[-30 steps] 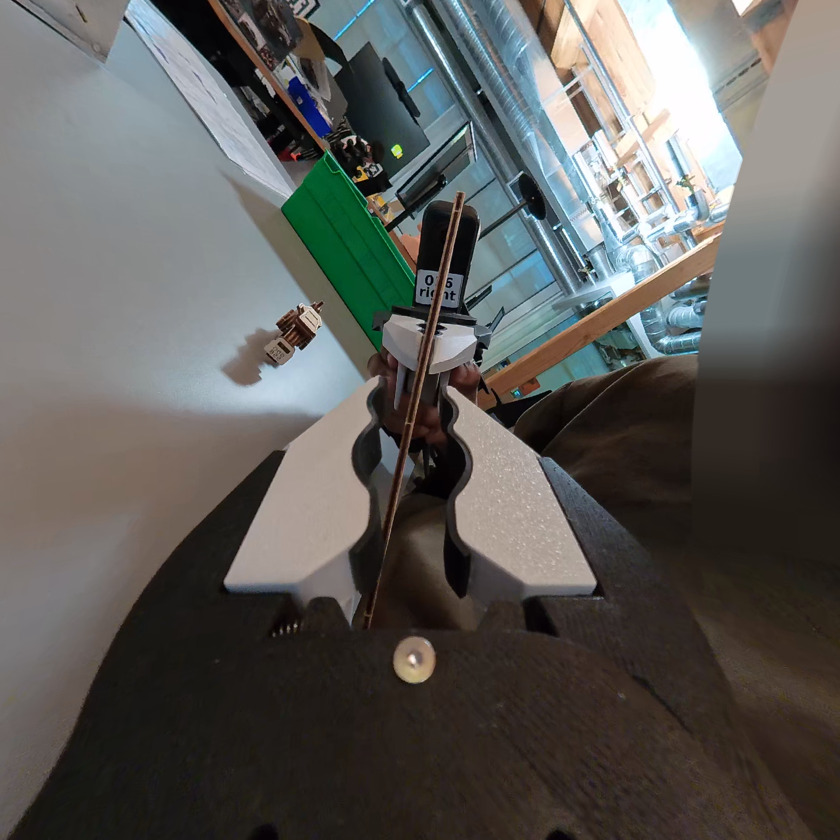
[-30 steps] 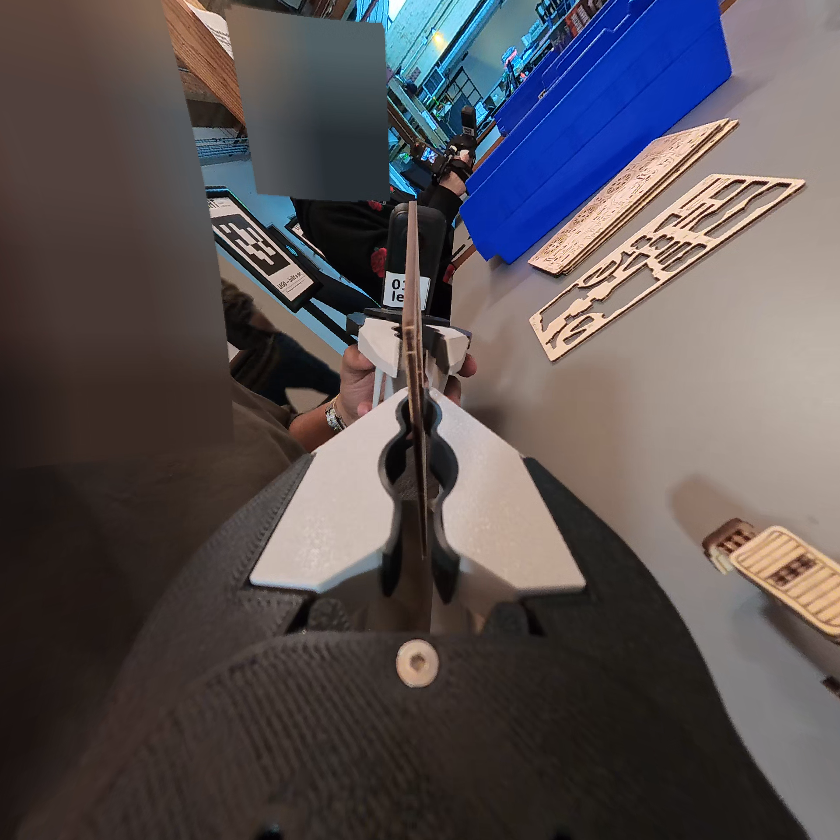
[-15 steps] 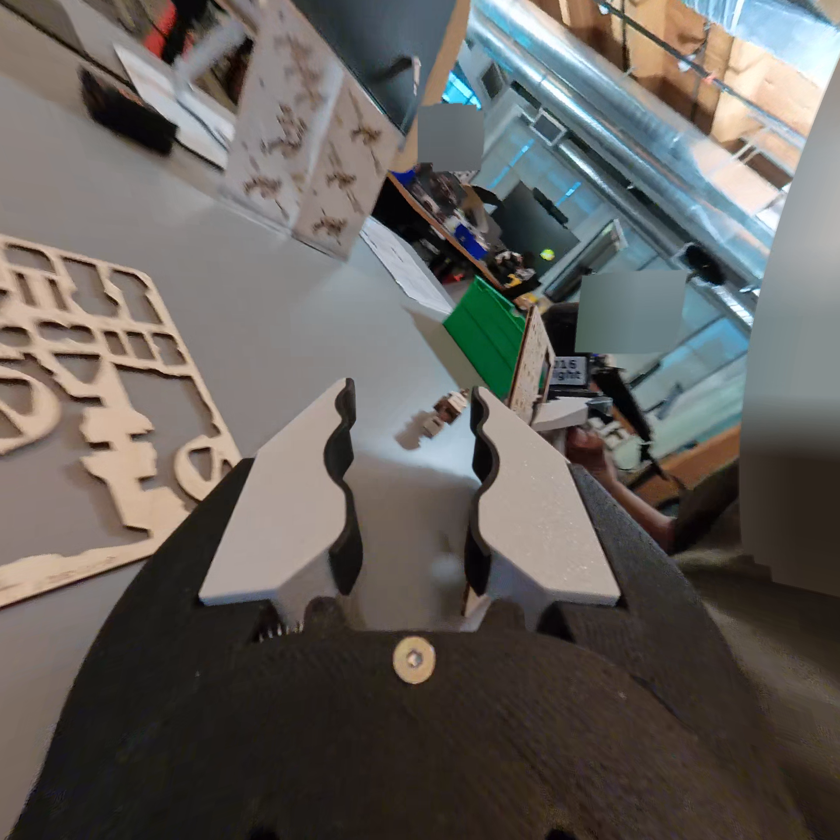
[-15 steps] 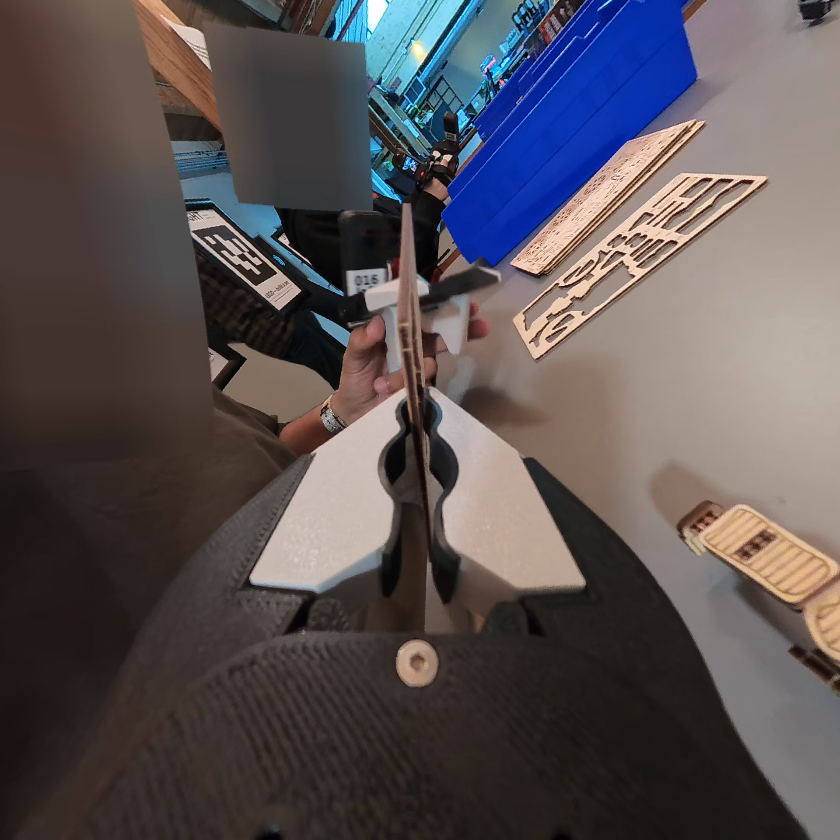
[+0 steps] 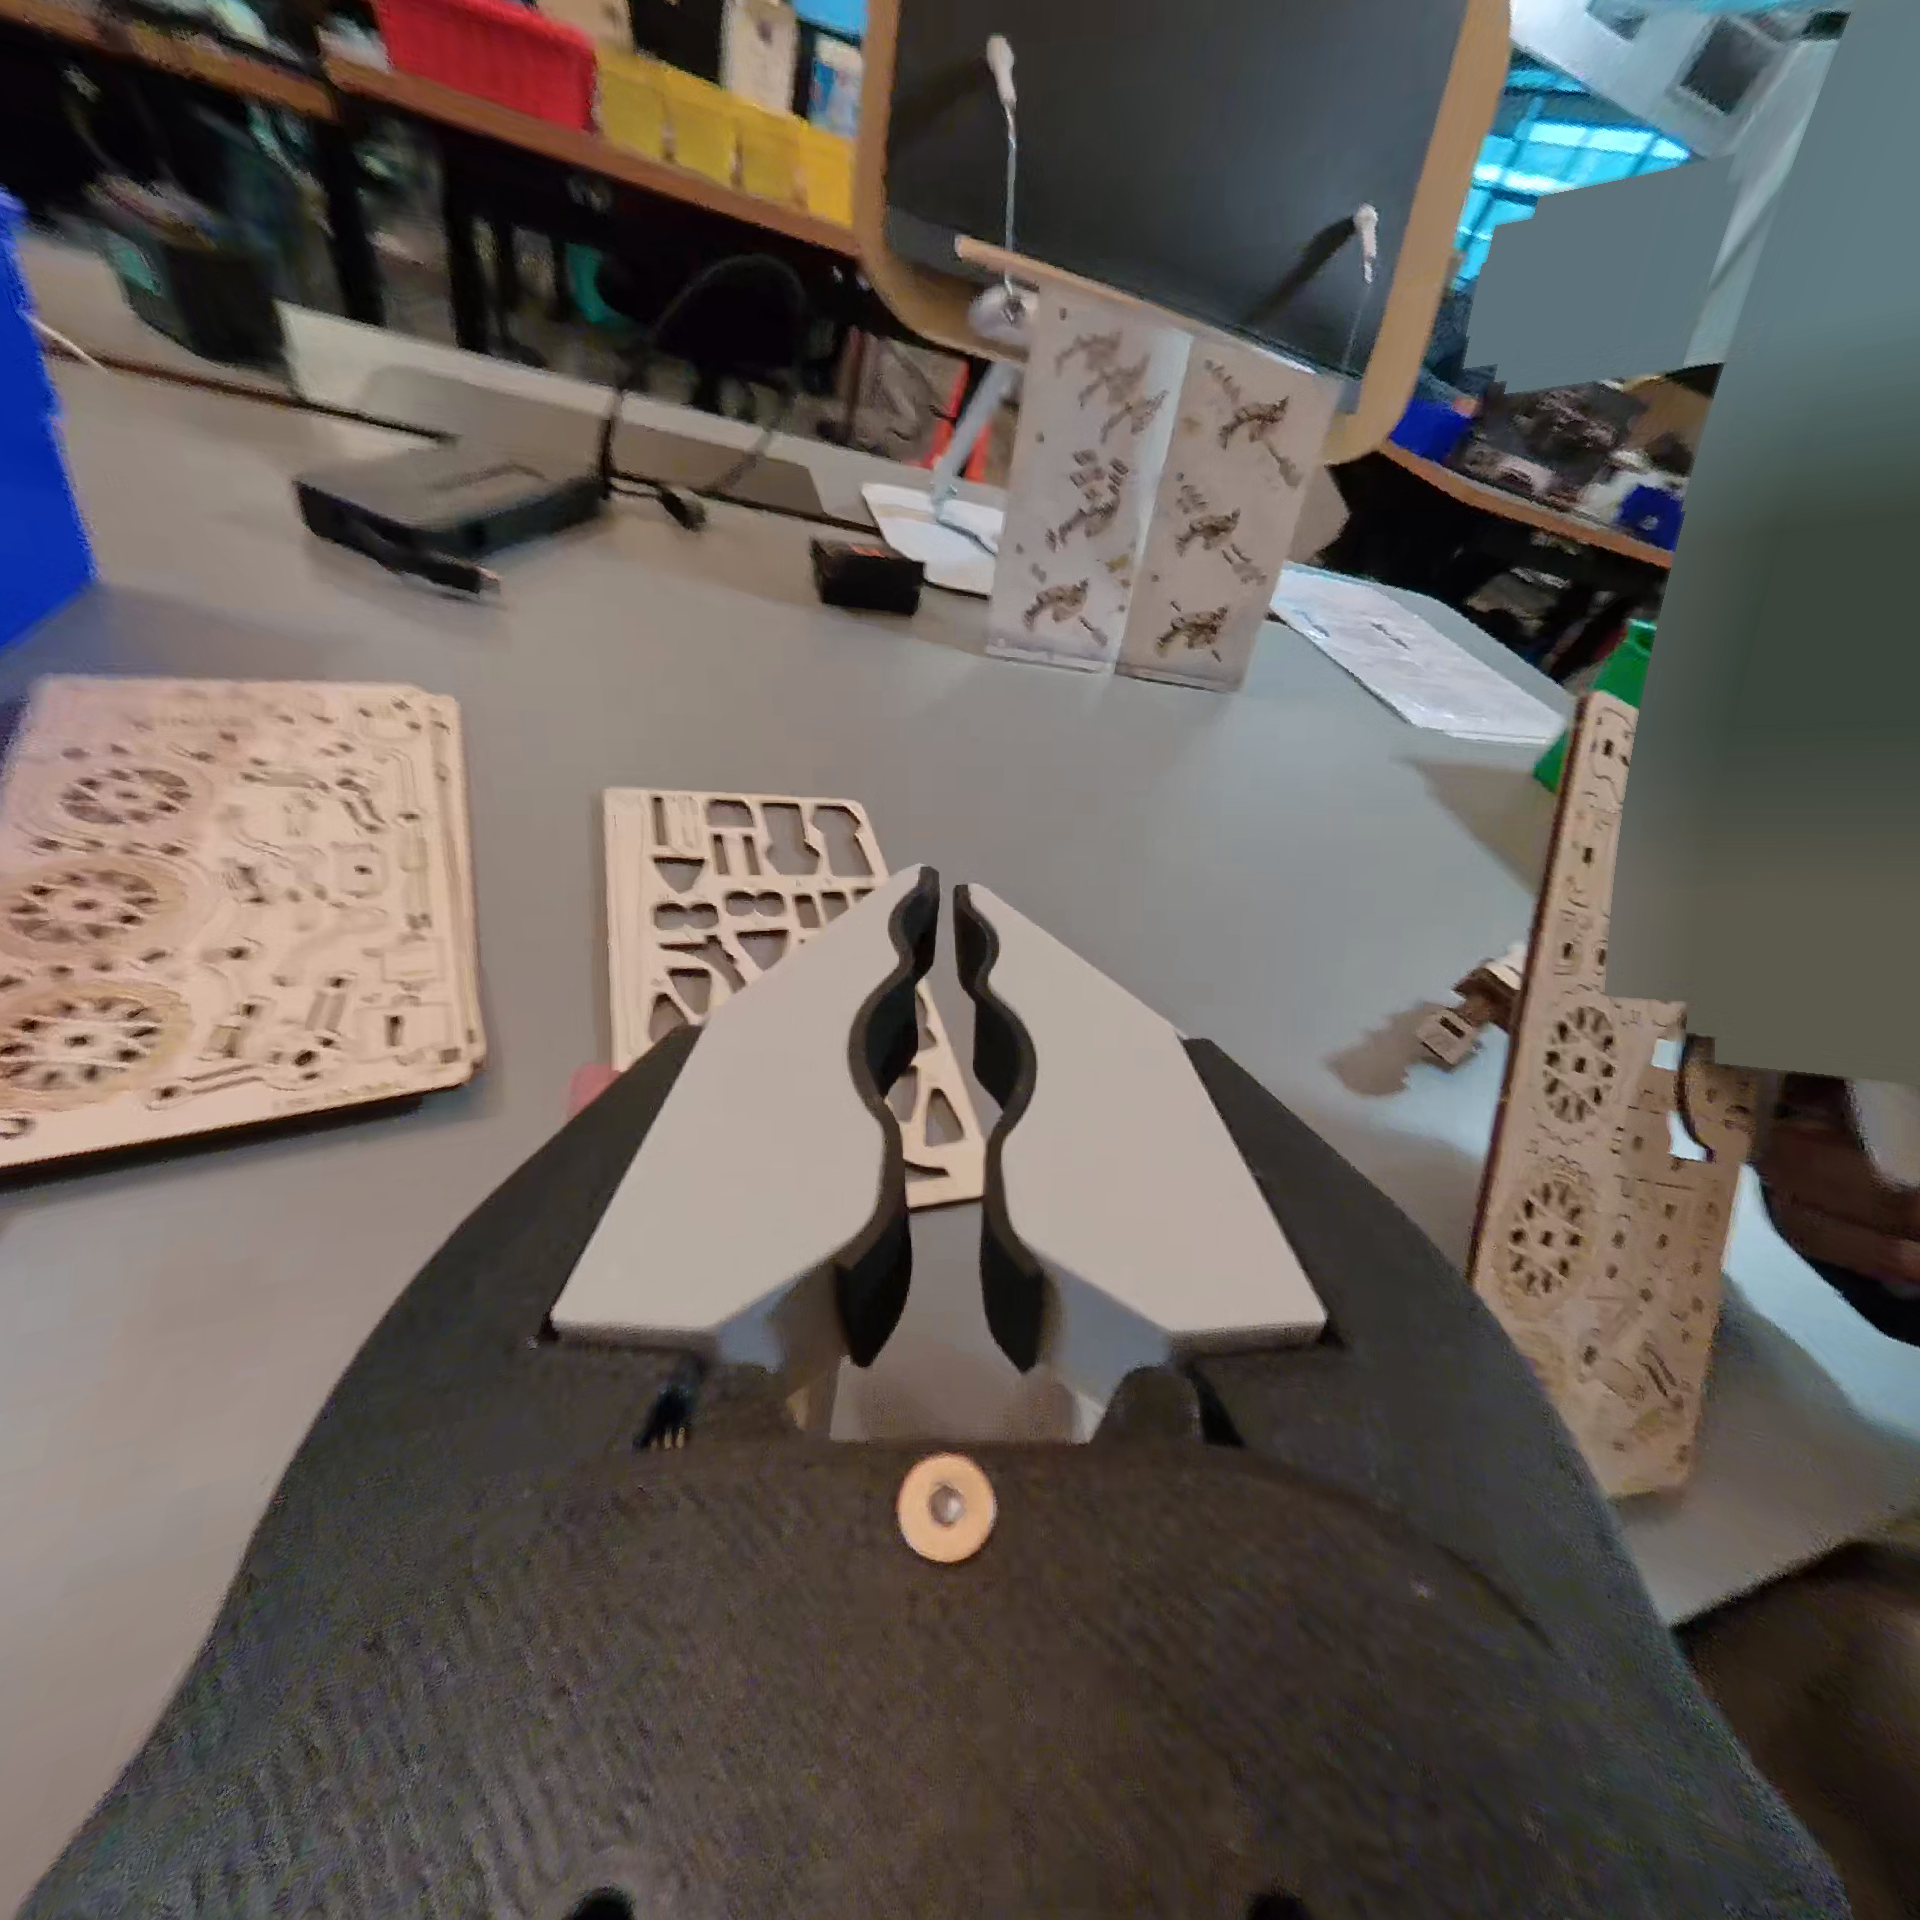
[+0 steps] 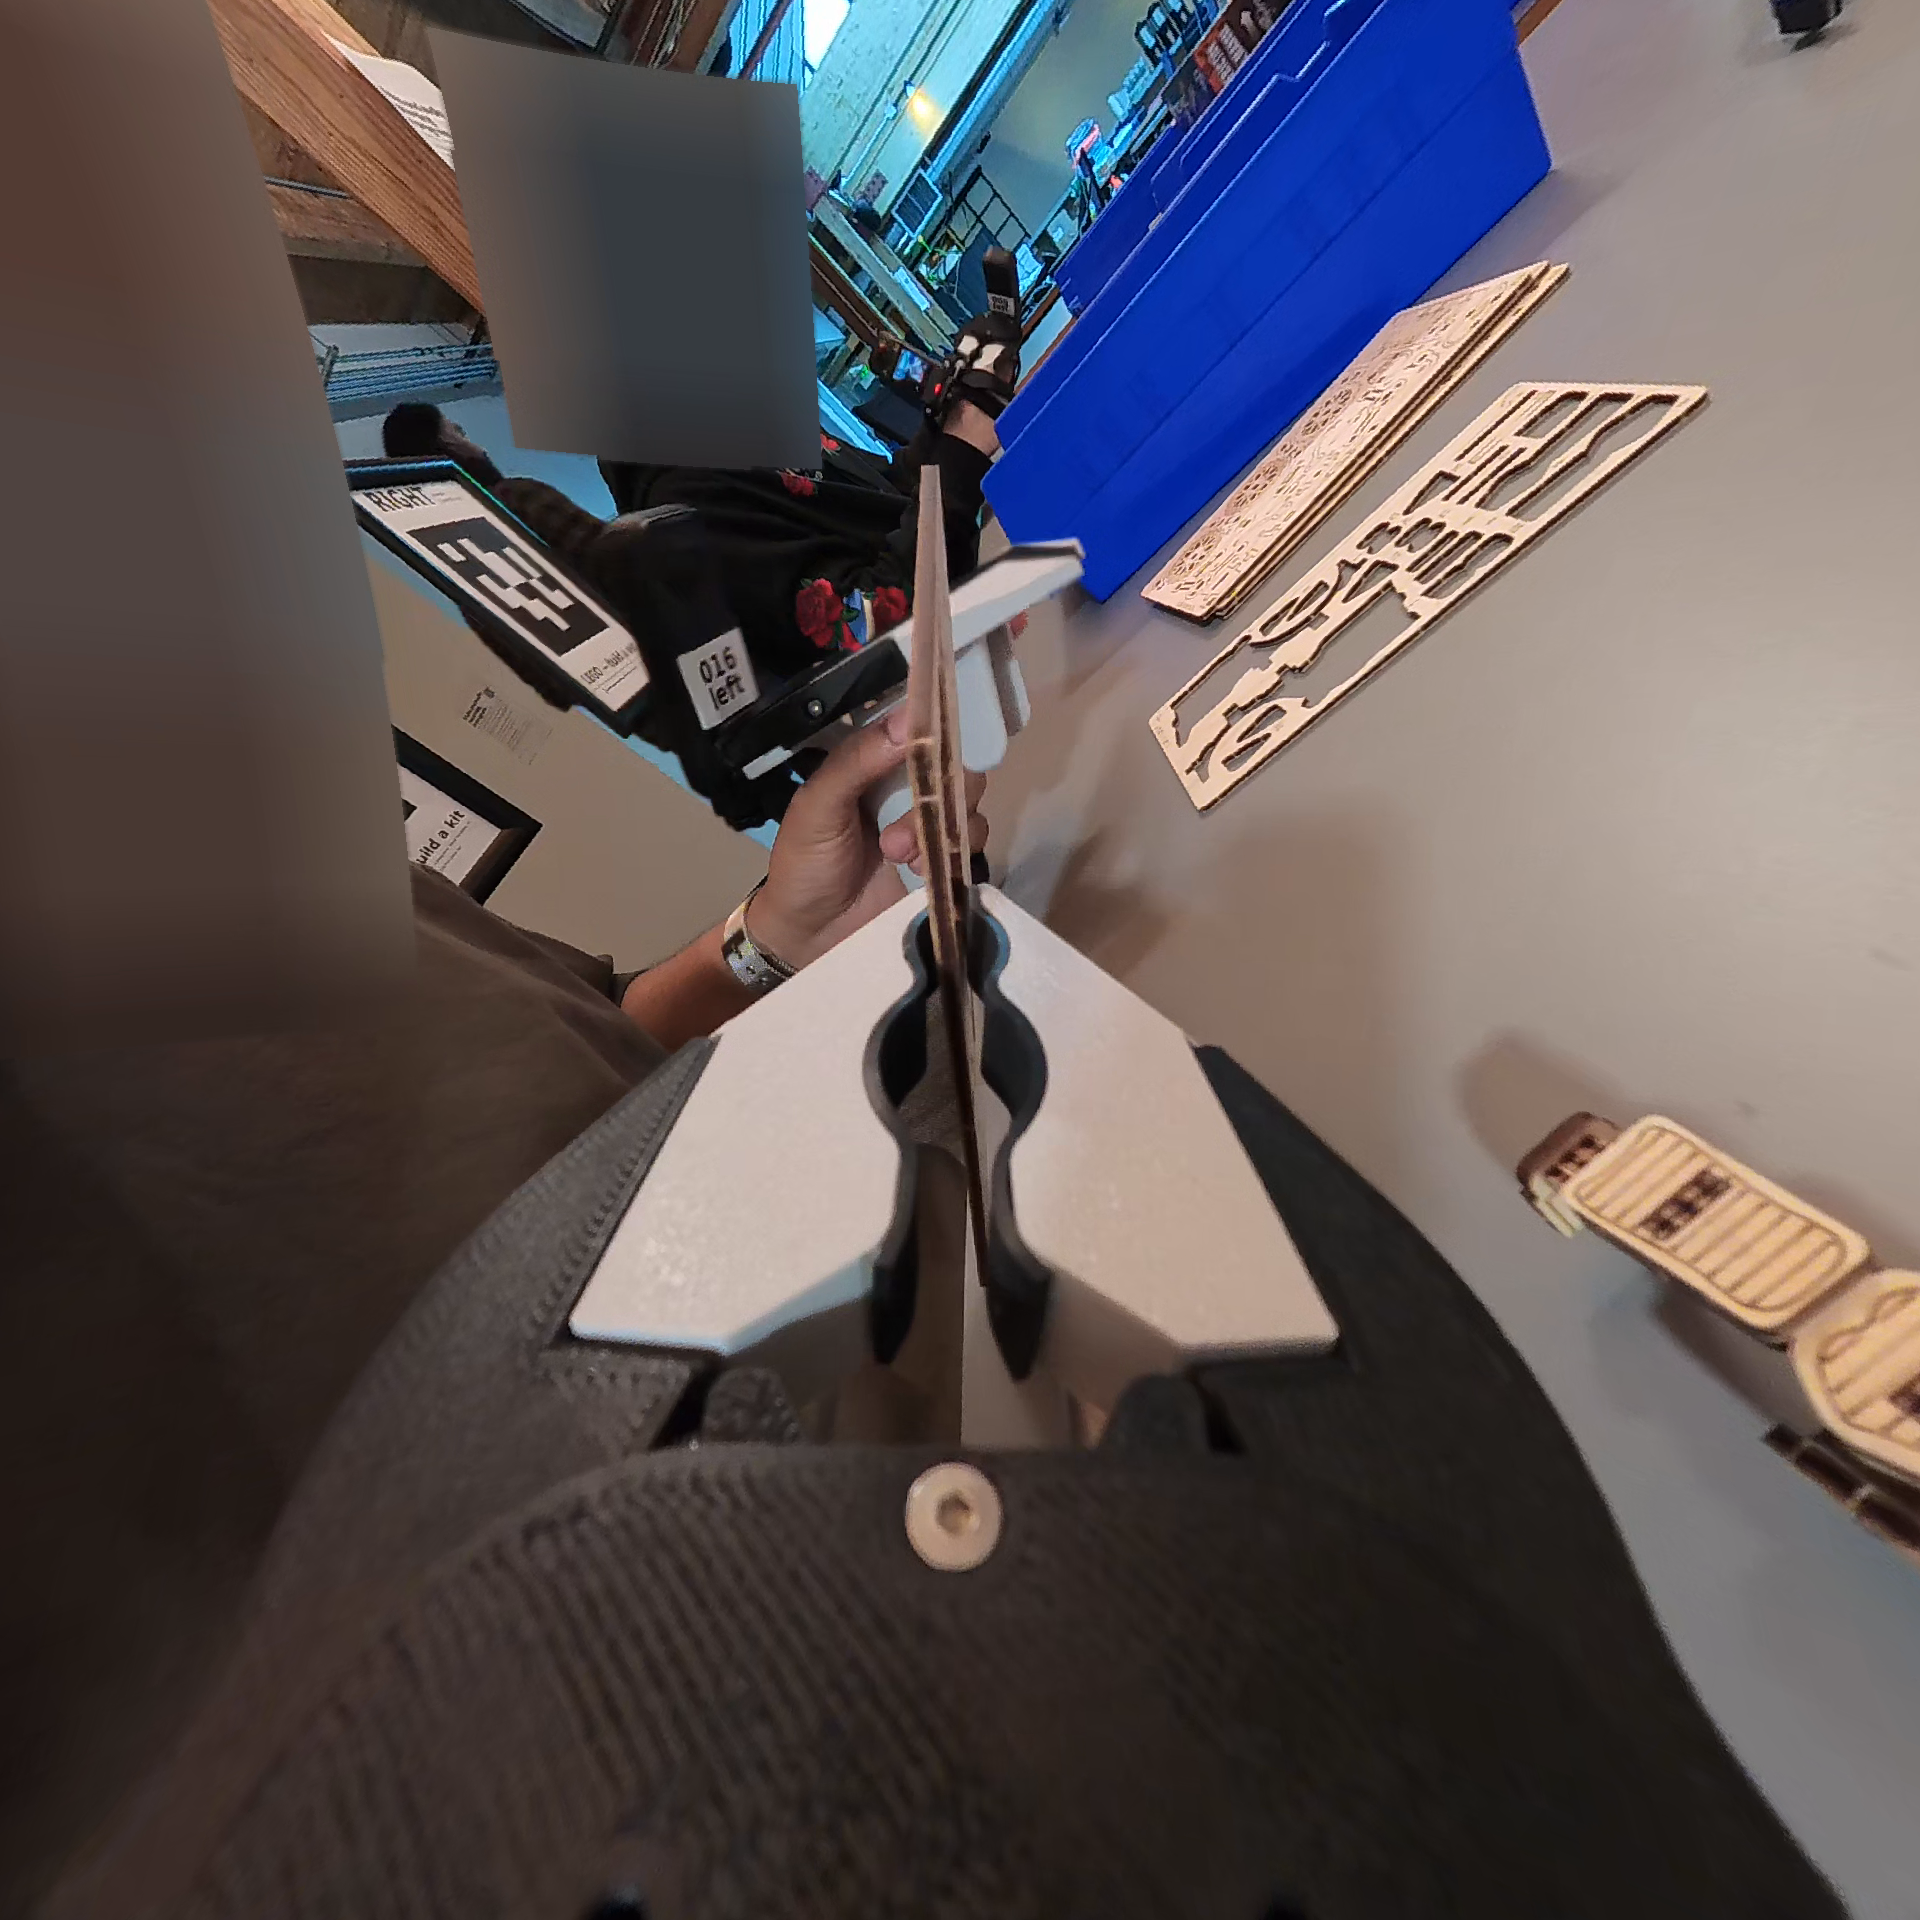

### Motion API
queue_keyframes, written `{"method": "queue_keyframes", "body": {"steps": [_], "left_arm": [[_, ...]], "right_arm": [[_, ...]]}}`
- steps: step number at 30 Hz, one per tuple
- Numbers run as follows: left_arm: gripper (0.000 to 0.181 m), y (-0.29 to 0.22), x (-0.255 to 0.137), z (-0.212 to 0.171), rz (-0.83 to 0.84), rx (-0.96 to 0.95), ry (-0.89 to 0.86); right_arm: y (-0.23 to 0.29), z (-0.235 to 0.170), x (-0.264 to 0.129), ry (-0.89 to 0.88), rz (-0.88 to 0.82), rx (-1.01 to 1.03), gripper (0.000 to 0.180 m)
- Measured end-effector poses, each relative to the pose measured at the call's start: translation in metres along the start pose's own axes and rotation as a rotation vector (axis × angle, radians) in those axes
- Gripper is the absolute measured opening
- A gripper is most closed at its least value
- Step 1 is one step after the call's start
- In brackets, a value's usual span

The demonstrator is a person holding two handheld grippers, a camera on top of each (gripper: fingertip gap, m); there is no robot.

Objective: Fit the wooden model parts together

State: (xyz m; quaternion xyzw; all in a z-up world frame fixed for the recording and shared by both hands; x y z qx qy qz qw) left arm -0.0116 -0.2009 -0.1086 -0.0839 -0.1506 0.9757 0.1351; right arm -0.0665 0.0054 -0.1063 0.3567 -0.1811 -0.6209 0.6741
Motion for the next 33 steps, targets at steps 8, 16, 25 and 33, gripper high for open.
{"method": "queue_keyframes", "body": {"steps": [8, 16, 25, 33], "left_arm": [[0.0, -0.006, 0.004, 0.002, 0.107, 0.116, 0.034], [0.0, -0.01, 0.003, -0.004, 0.148, 0.075, -0.031], [0.045, -0.032, 0.017, -0.021, -0.044, -0.009, 0.068], [0.0, -0.028, 0.0, 0.006, 0.062, 0.089, -0.155]], "right_arm": [[-0.001, 0.0, 0.0, 0.003, -0.004, 0.007, 0.001], [-0.003, -0.001, 0.001, 0.005, -0.015, 0.011, 0.001], [-0.004, 0.0, 0.001, 0.002, -0.022, 0.014, 0.001], [-0.004, -0.001, 0.001, 0.003, -0.022, 0.015, 0.001]]}}
Point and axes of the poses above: each gripper's, where its closed fingertips meet, x out along the fingers, z out of its top, y = z × x across the jaws, the point moved 5 cm from there along -x, back along the fingers, and after that the axes turned 13 degrees about -z, right-handed, at the moved point
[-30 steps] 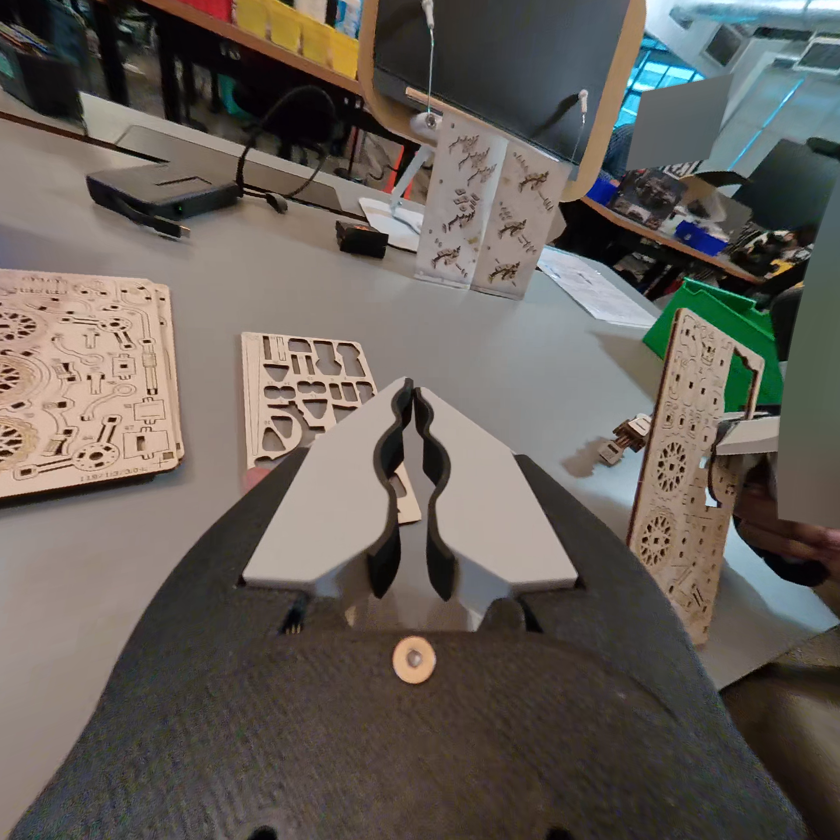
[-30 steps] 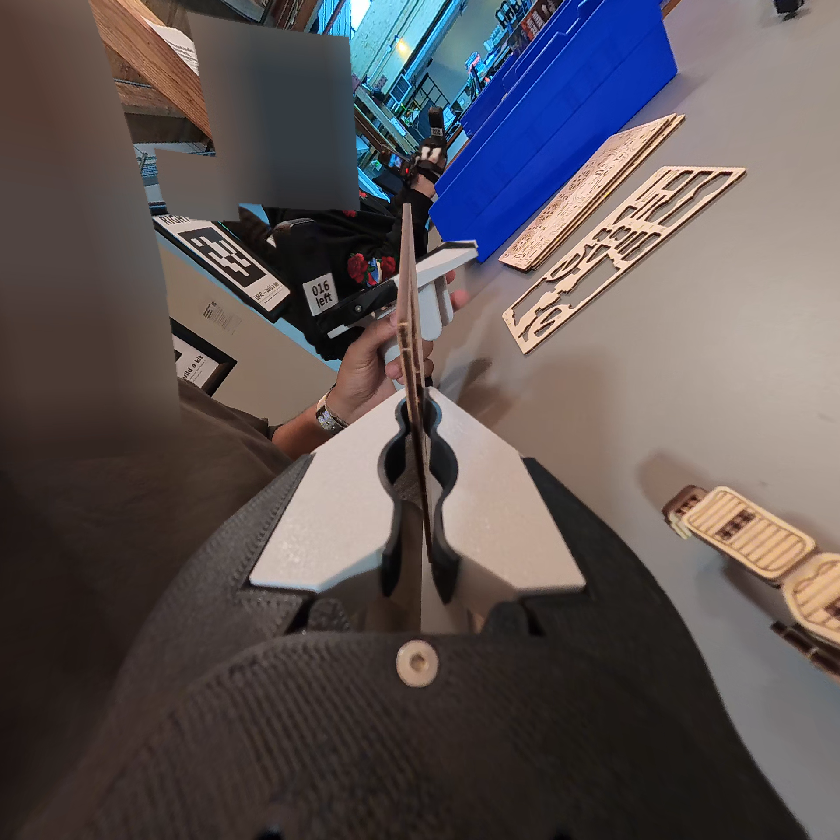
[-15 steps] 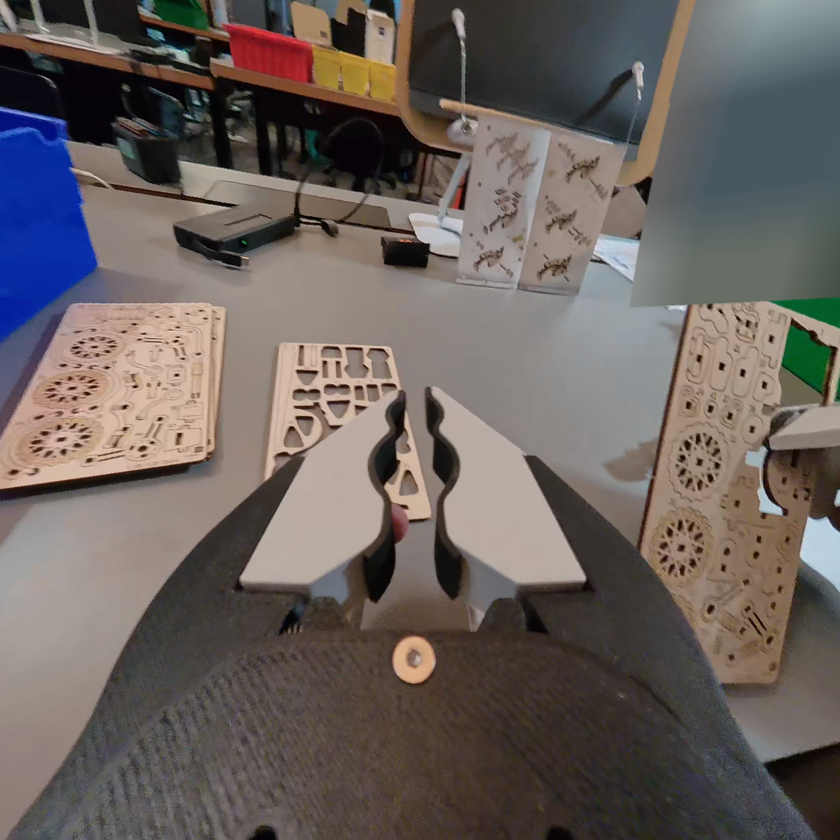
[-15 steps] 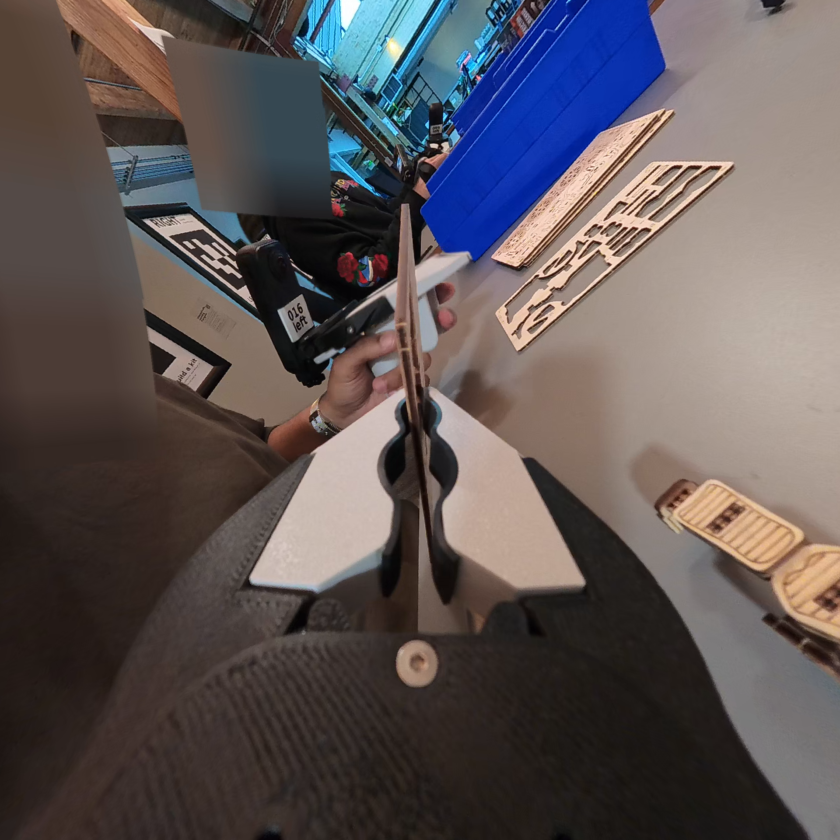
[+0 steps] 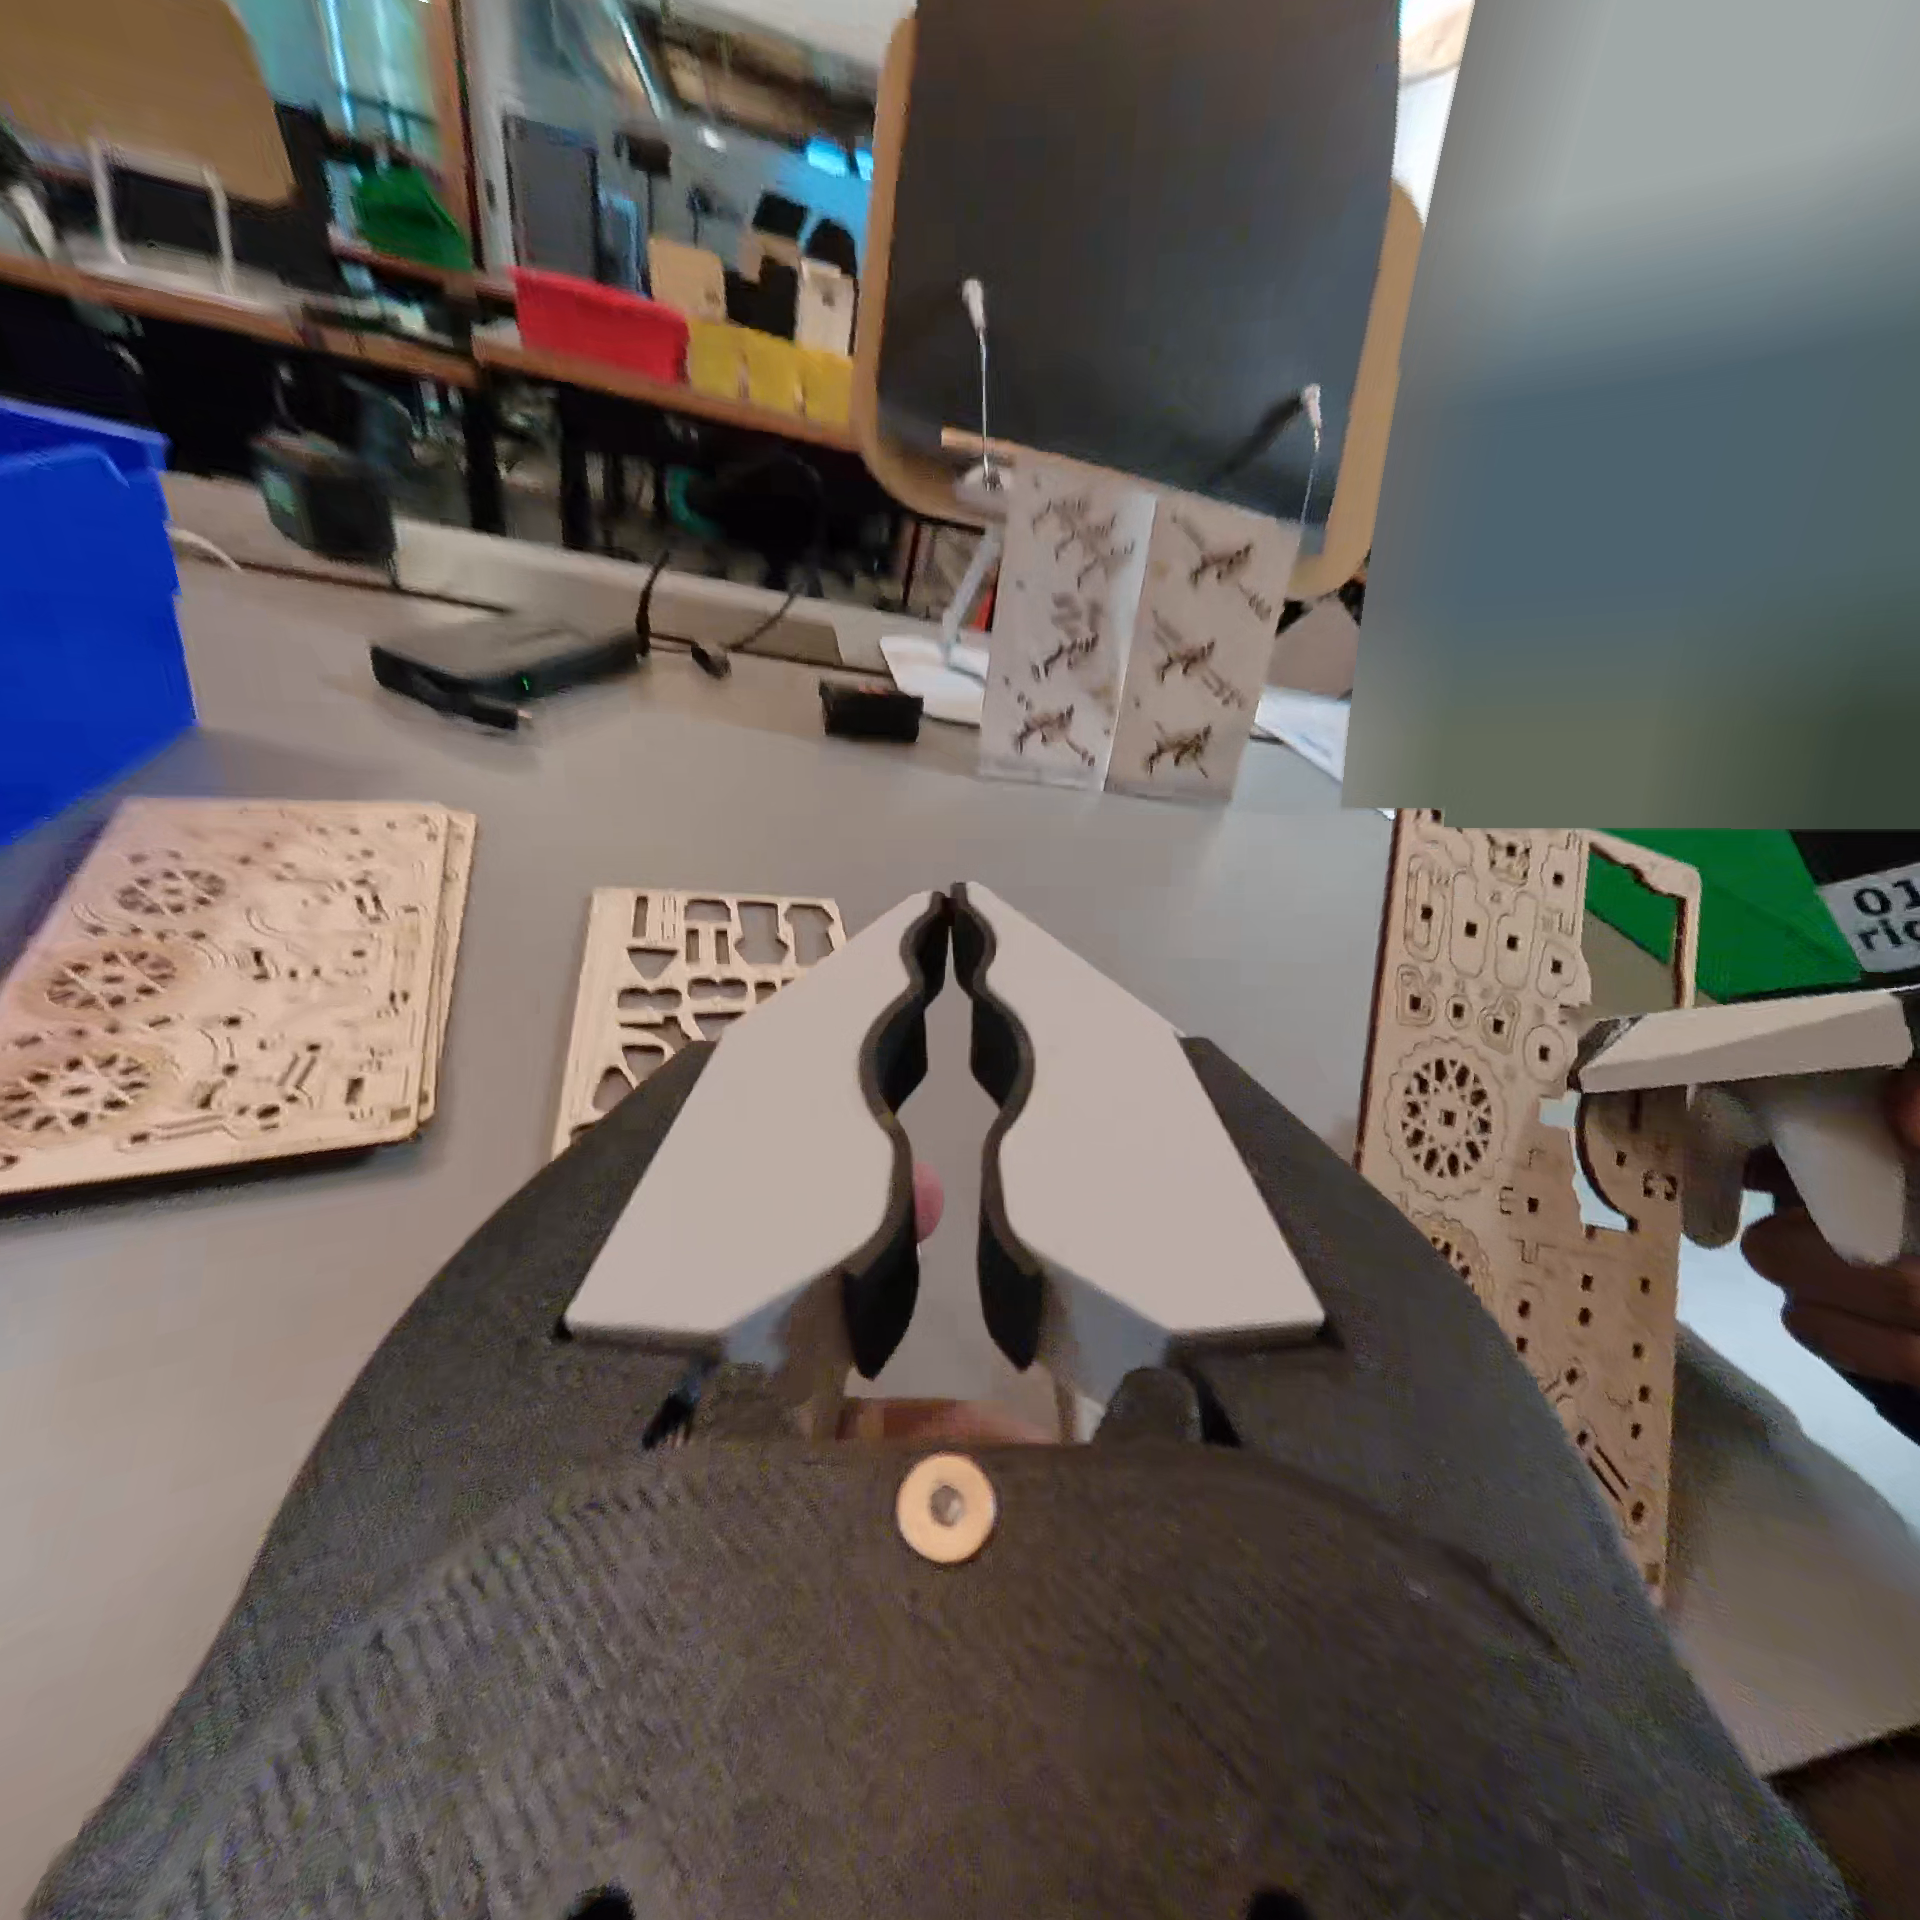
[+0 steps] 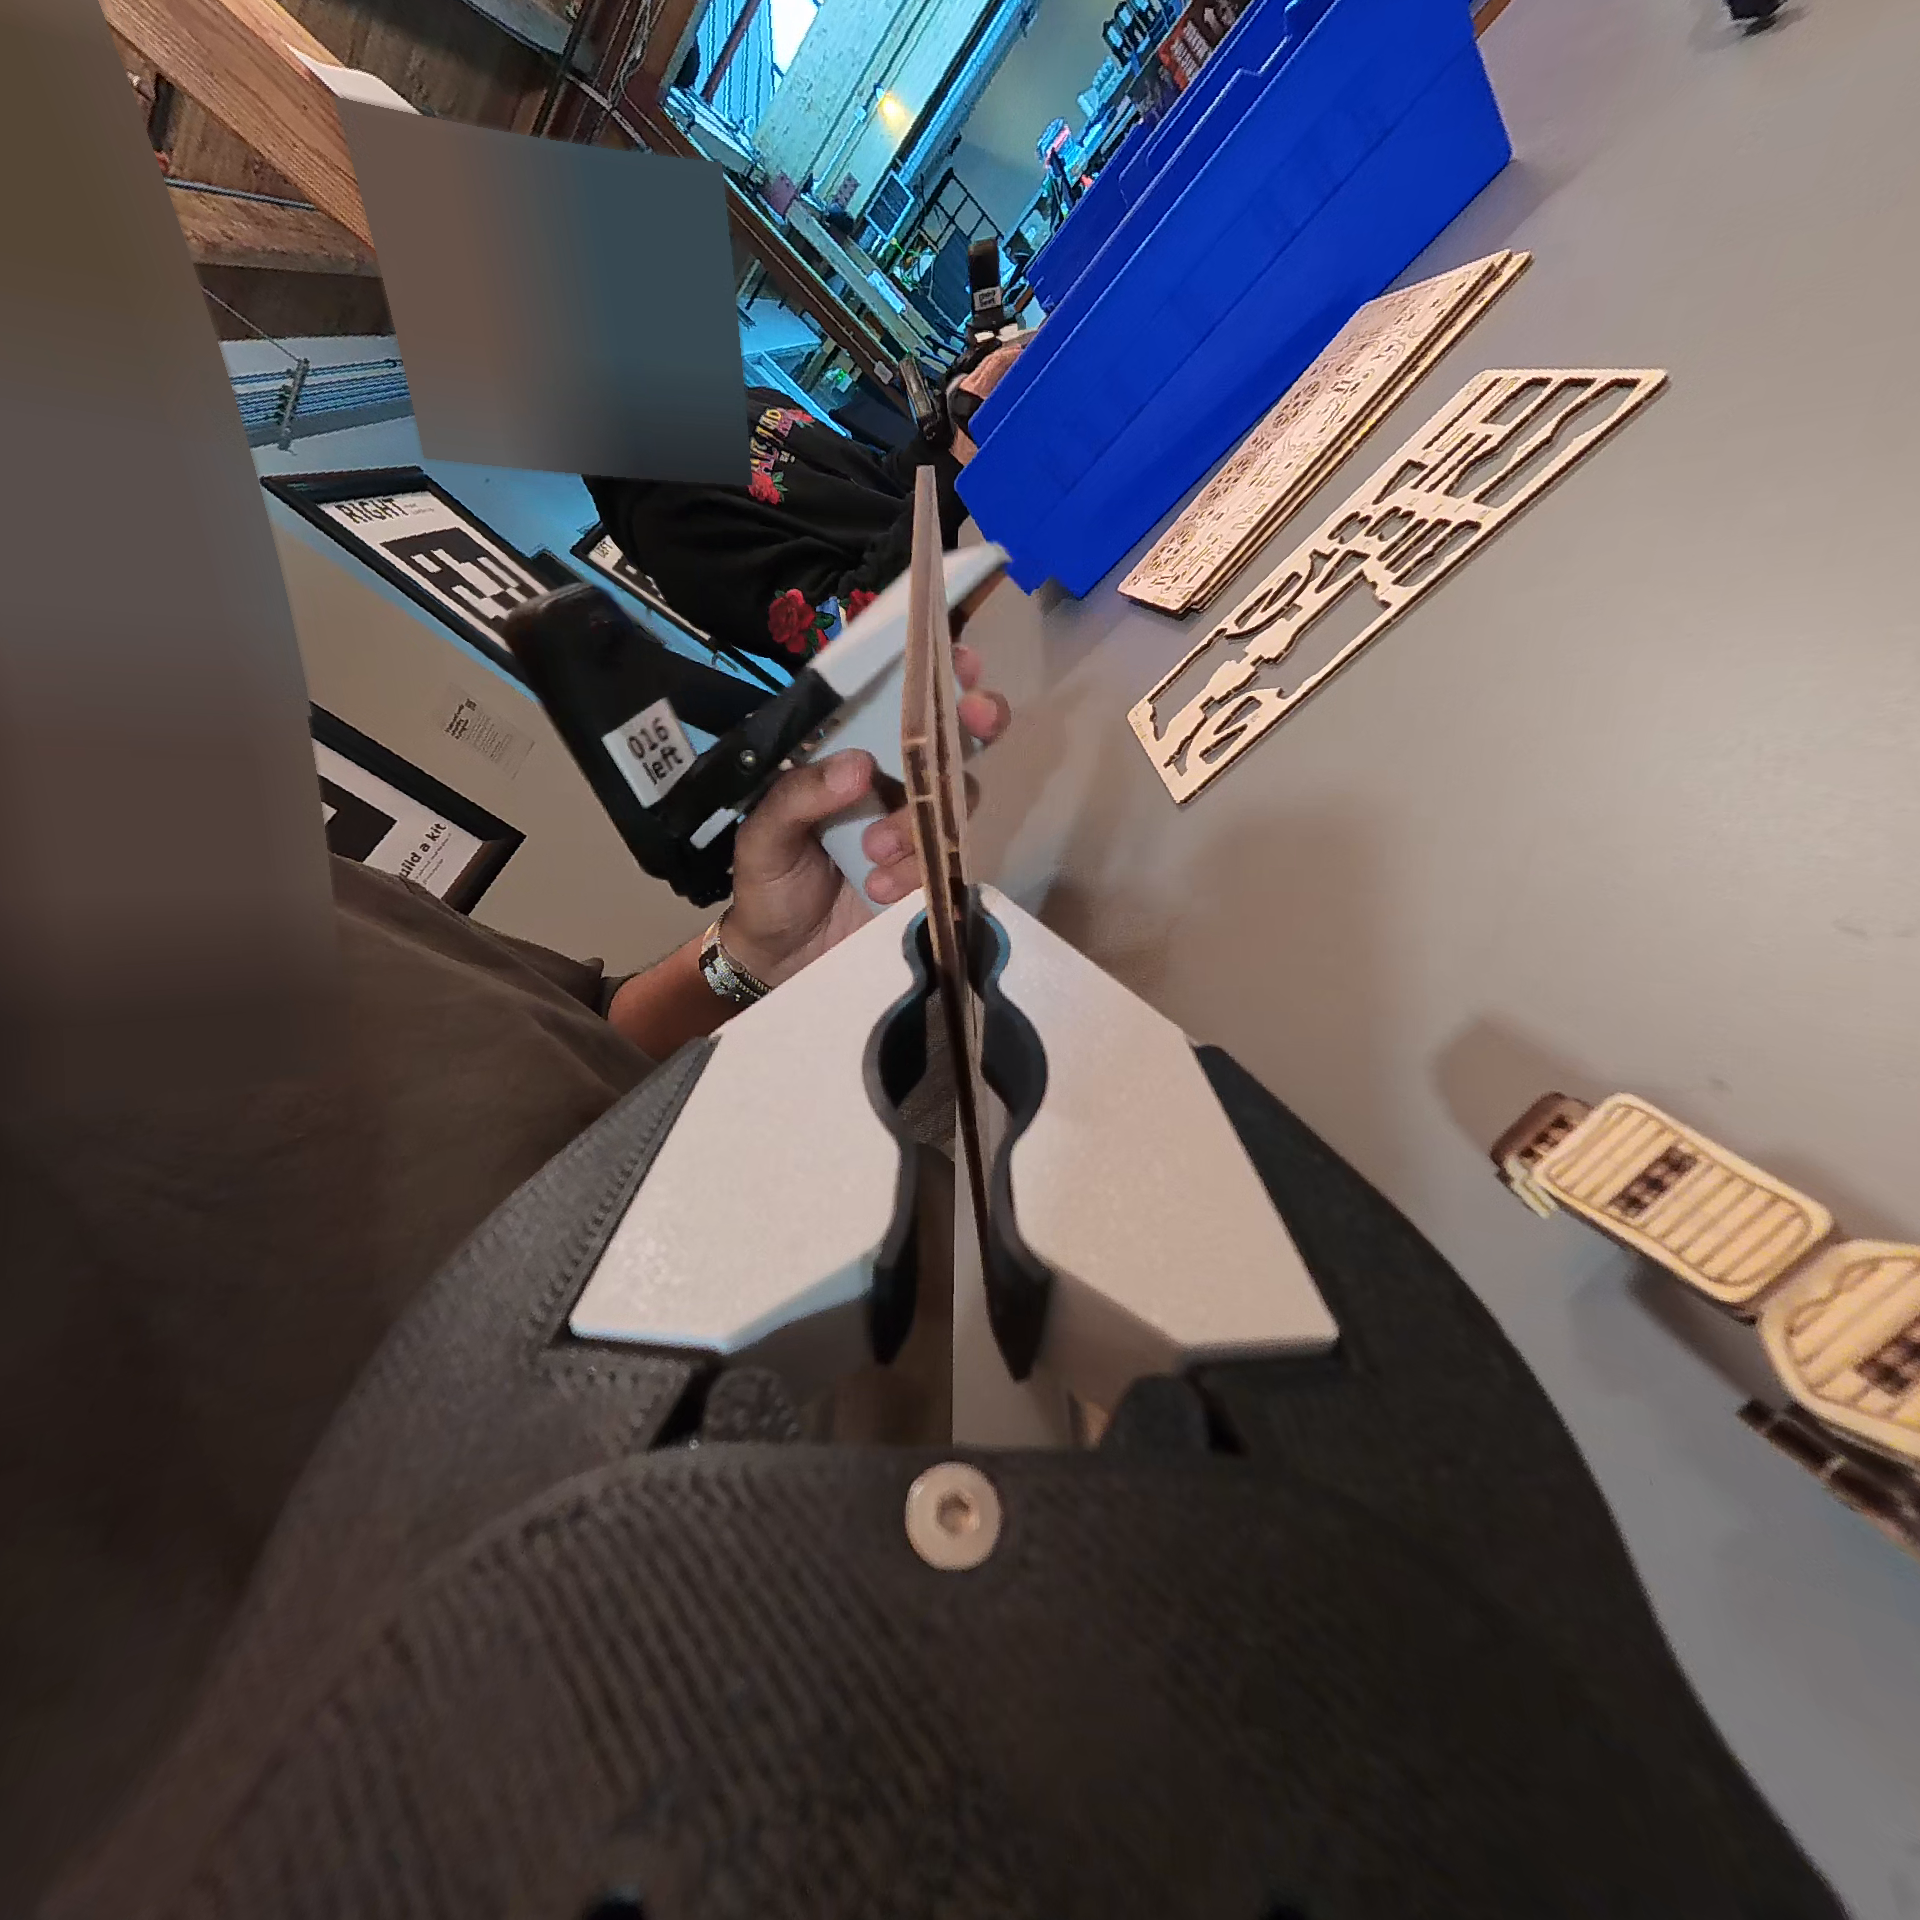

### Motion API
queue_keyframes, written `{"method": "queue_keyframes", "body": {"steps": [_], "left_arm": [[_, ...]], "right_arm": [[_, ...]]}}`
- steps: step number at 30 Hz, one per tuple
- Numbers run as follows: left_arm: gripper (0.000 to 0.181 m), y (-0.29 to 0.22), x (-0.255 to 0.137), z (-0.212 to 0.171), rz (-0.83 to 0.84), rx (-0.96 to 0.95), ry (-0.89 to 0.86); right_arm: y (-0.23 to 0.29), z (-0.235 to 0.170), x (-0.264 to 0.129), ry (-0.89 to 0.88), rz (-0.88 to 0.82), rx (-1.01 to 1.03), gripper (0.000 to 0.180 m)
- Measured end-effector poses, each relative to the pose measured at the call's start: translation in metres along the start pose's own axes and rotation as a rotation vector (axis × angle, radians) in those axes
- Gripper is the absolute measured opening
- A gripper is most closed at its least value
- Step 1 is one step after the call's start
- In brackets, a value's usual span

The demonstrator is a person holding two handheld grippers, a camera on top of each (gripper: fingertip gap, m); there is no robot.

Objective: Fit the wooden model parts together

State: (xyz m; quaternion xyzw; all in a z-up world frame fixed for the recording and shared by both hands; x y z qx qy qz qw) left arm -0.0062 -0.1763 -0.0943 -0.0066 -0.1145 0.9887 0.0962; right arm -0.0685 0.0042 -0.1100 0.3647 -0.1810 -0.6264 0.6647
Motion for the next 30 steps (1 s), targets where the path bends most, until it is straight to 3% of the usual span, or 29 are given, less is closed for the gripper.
{"method": "queue_keyframes", "body": {"steps": [8, 10, 16, 19, 24, 27, 30], "left_arm": [[0.0, 0.001, 0.006, -0.022, -0.05, -0.235, 0.138], [0.0, -0.013, 0.01, -0.029, -0.184, -0.239, 0.198], [0.0, -0.019, 0.008, -0.025, -0.282, -0.322, 0.179], [0.032, -0.033, 0.012, -0.035, -0.418, -0.41, 0.263], [0.049, -0.057, 0.015, -0.047, -0.515, -0.372, 0.351], [0.047, -0.069, 0.014, -0.053, -0.583, -0.345, 0.407], [0.025, -0.078, 0.012, -0.054, -0.658, -0.38, 0.42]], "right_arm": [[0.0, 0.0, 0.0, -0.001, -0.001, 0.0, 0.001], [0.0, 0.0, 0.0, -0.003, -0.003, 0.002, 0.001], [-0.005, 0.004, -0.004, -0.025, -0.015, 0.02, 0.001], [-0.009, 0.007, -0.008, -0.044, -0.025, 0.038, 0.001], [-0.01, 0.008, -0.01, -0.058, -0.002, 0.091, 0.002], [-0.012, 0.008, -0.012, -0.067, 0.003, 0.118, 0.001], [-0.014, 0.008, -0.013, -0.074, -0.009, 0.131, 0.001]]}}
Point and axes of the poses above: each gripper's, where its closed fingertips meet, x out along the fingers, z out of its top, y = z × x across the jaws, the point moved 5 cm from there along -x, back along the fingers, and after that the axes turned 13 degrees about -z, right-handed, at the moved point
